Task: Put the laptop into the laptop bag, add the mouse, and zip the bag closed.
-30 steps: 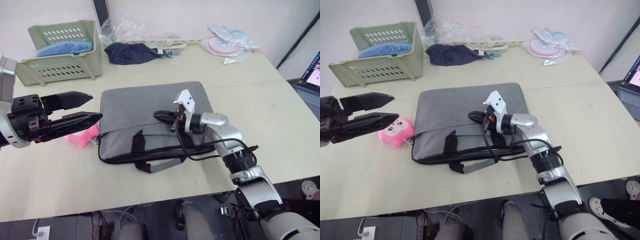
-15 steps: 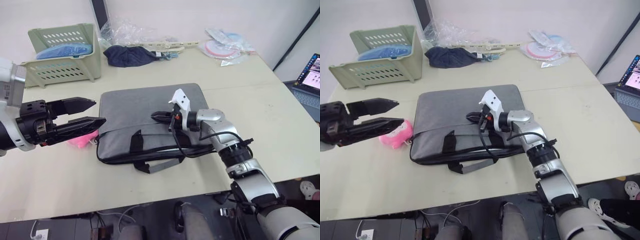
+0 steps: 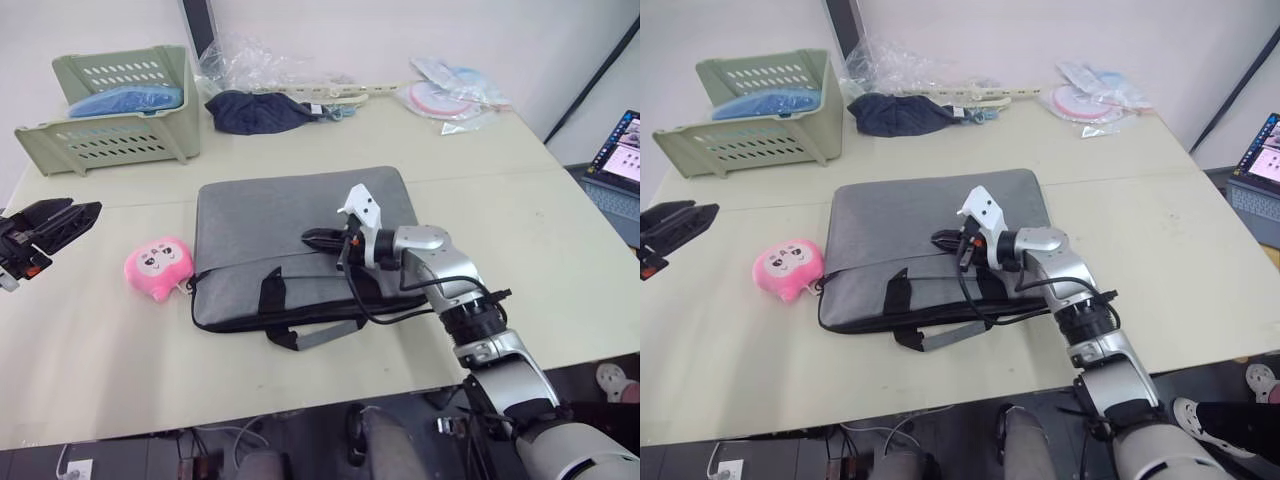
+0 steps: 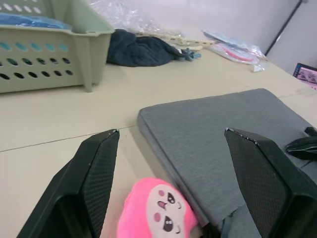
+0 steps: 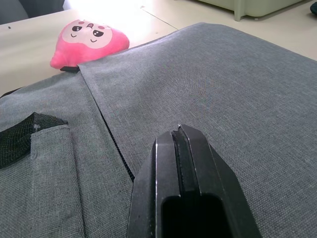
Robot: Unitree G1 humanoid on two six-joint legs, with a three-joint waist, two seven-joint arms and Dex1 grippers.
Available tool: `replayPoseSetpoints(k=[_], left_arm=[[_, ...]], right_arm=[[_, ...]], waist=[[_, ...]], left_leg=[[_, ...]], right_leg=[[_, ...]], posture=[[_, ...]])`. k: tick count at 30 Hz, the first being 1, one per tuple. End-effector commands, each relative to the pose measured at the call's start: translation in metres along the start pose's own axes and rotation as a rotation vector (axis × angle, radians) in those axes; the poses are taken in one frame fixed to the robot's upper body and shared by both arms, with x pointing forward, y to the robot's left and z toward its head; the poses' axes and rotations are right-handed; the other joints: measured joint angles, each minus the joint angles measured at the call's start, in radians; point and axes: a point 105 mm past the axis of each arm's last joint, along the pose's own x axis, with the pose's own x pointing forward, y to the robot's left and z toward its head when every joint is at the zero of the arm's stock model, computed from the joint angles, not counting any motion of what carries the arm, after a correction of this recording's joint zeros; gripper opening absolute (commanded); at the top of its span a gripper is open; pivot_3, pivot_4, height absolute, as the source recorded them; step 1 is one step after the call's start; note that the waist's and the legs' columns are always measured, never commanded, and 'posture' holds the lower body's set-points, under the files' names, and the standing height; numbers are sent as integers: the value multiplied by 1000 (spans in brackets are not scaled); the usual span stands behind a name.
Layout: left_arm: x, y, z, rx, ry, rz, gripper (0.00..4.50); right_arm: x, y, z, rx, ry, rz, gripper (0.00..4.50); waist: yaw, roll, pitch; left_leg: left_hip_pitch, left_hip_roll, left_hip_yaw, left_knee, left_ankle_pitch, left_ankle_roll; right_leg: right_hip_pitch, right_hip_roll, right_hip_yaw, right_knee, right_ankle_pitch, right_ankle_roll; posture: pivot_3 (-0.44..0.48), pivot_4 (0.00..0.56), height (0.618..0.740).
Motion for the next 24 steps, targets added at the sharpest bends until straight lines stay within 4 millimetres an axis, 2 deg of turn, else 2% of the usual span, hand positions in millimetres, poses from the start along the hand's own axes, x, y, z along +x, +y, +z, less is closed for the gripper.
replayPoseSetpoints(k=[1, 8, 16, 21, 24], left_arm=[[-1, 13, -14, -10, -1, 12, 3689], [3, 29, -50, -121, 17, 25, 3689], [12, 23, -68, -211, 0, -6, 3689], [21, 16, -65, -248, -33, -28, 3689], [24, 11, -74, -250, 9, -44, 3689]], right_arm=[[0, 13, -55, 148, 161, 22, 77], [-1, 14, -53, 147, 156, 16, 77], [-1, 16, -53, 147, 158, 13, 77], [-2, 15, -53, 141, 159, 7, 77], [-2, 14, -53, 142, 159, 5, 77]], waist=[[1, 0, 0], [1, -3, -2], [1, -5, -3], [2, -7, -4], [2, -7, -4]], left_leg=[[0, 0, 0, 0, 0, 0], [0, 0, 0, 0, 0, 0], [0, 1, 0, 0, 0, 0], [0, 1, 0, 0, 0, 0], [0, 1, 0, 0, 0, 0]], right_leg=[[0, 0, 0, 0, 0, 0], [0, 0, -1, 0, 0, 0], [0, -1, -1, 0, 0, 0], [0, -1, -1, 0, 0, 0], [0, -1, -1, 0, 0, 0]], posture=[[0, 150, 740], [0, 150, 740], [0, 150, 740], [0, 150, 740], [0, 150, 740]])
